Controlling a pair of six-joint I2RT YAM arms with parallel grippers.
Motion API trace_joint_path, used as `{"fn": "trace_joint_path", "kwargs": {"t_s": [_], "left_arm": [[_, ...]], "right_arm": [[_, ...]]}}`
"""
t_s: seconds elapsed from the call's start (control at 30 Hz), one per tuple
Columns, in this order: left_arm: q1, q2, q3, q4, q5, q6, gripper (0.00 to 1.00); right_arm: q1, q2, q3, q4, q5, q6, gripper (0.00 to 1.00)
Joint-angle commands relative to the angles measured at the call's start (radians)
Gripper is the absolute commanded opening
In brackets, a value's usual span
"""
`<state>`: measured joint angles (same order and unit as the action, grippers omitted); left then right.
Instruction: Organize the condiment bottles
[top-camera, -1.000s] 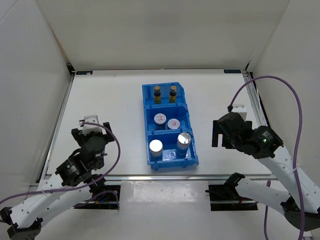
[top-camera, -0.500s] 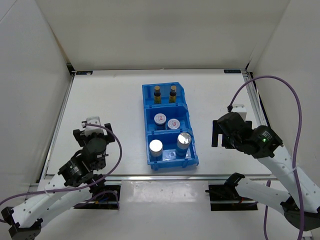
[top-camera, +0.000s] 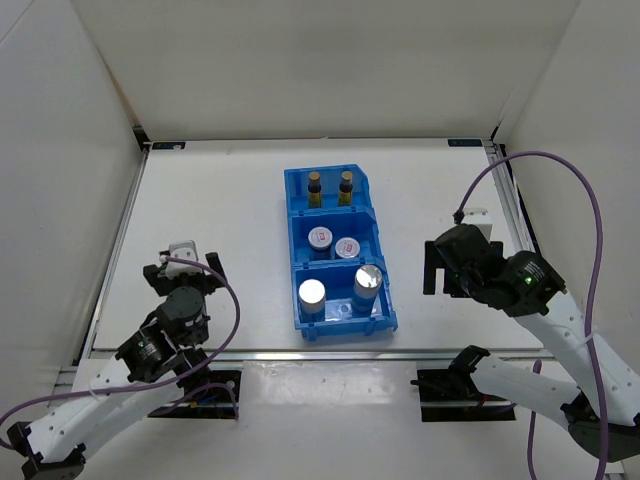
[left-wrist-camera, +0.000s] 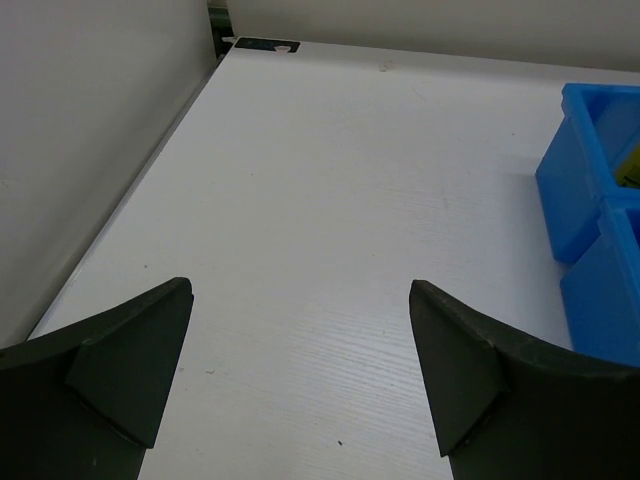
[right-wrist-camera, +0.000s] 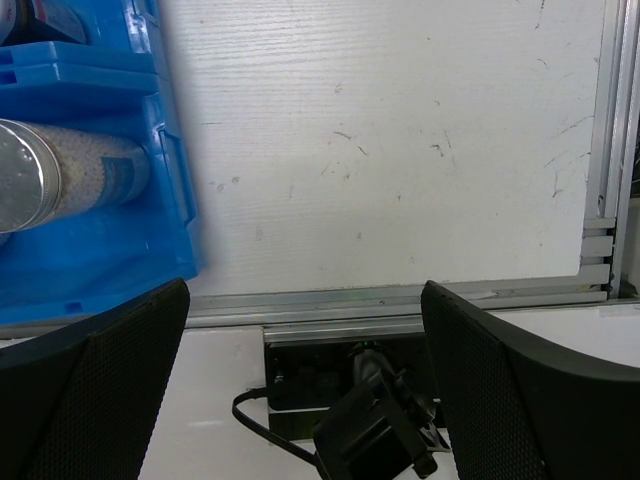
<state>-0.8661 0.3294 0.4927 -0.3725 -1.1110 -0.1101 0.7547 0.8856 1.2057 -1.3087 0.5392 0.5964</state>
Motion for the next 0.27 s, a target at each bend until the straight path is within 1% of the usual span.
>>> {"fn": "trace_joint_path", "kwargs": {"t_s": [0.0, 0.1, 0.2, 0.23], "left_arm": [[0.003, -0.021, -0.014, 0.047, -0.001, 0.027, 1.00], [0.003, -0.021, -0.026, 0.057, -0.001, 0.038, 1.00], [0.003, -0.021, -0.057, 0.067, -0.084, 0.021, 1.00], [0.003, -0.021, -0.071, 0.078, -0.098, 0.009, 1.00]], "right_arm": [[0.000, -0.004, 0.000, 0.014, -0.002, -0.010, 1.00], [0.000, -0.004, 0.000, 0.014, -0.002, -0.010, 1.00], [0.000, -0.004, 0.000, 0.014, -0.002, -0.010, 1.00], [0.000, -0.026, 0.000, 0.014, -0.002, -0.010, 1.00]]}}
